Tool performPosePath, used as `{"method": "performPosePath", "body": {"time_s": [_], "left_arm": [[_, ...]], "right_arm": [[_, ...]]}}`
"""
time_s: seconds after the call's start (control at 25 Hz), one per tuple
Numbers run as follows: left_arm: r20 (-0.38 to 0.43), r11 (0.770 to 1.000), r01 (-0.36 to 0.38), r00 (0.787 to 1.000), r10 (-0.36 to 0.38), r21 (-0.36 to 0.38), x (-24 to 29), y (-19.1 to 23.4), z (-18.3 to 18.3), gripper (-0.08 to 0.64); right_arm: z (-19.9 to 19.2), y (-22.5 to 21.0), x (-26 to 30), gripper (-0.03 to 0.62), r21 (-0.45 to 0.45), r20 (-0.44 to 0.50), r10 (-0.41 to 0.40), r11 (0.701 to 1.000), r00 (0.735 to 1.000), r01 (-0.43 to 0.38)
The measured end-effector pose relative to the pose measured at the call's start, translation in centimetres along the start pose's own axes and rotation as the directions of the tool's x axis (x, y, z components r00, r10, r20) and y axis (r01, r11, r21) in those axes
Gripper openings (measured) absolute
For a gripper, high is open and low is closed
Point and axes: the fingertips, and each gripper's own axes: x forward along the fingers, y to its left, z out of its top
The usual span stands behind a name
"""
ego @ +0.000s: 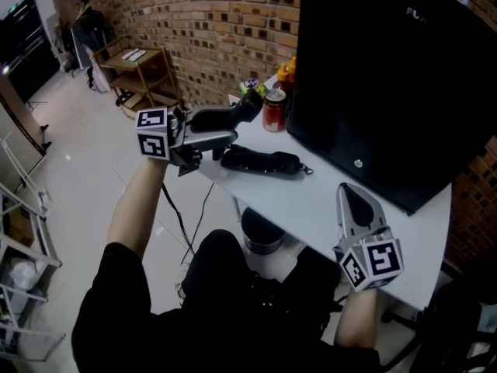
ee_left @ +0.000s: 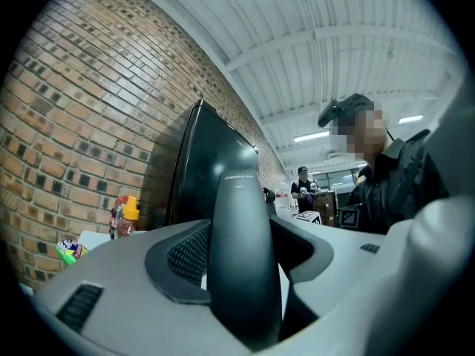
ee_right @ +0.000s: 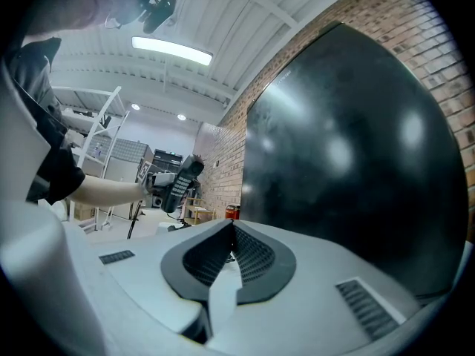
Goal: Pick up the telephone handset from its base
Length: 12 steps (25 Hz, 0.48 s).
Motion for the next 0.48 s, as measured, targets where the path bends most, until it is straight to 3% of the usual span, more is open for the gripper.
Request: {"method": "performPosePath", "body": {"time_s": [0.48], "left_arm": [[0.002,1.0,0.0,1.0,0.0,-0.004,0.01,-0.17,-0.16,0.256]], "right_arm": [[0.18,-0.08,-0.23,0.009,0.011,0.009,-0.004,1.0,1.0,0.004]]}}
